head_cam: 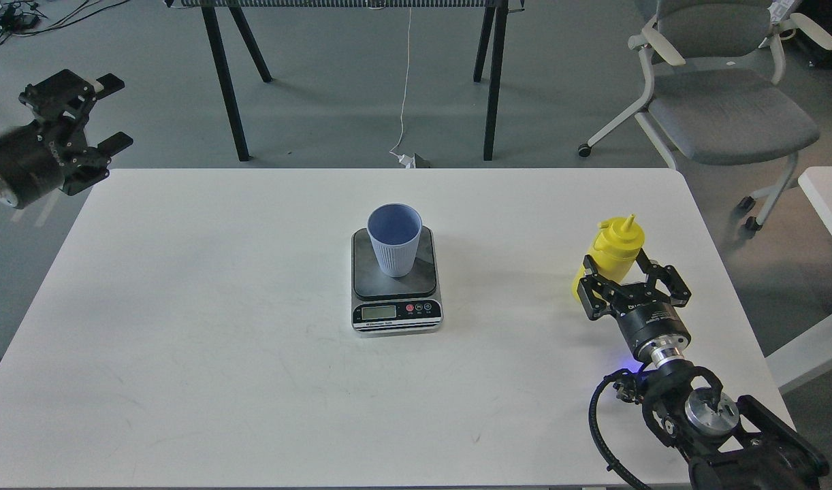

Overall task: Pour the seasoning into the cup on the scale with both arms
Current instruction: 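Lower the yellow bottle back onto the table with the right gripper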

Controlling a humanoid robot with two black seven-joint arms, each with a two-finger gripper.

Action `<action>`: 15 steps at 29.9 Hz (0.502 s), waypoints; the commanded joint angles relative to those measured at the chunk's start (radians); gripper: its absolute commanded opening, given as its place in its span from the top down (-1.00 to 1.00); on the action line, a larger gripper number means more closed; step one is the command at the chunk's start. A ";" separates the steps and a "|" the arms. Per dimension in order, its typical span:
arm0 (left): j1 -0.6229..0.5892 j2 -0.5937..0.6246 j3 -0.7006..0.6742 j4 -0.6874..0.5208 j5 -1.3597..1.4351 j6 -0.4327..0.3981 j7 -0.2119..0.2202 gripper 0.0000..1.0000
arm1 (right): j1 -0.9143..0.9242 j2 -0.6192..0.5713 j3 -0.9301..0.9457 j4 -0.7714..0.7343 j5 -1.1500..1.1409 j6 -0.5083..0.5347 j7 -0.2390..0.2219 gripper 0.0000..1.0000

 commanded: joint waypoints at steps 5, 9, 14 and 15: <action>0.000 -0.001 0.000 0.000 0.000 0.000 0.000 -0.99 | -0.014 -0.005 -0.003 0.026 -0.003 0.000 -0.001 -0.98; 0.000 -0.004 0.000 0.000 0.000 0.000 0.000 -1.00 | -0.035 -0.009 -0.003 0.049 -0.026 0.000 -0.001 -0.98; 0.000 -0.007 0.000 0.000 0.000 0.000 0.000 -1.00 | -0.058 -0.009 -0.021 0.072 -0.035 0.000 -0.001 -0.98; 0.000 -0.007 0.000 0.000 0.000 0.000 0.000 -0.99 | -0.064 -0.009 -0.025 0.084 -0.035 0.000 0.001 -0.98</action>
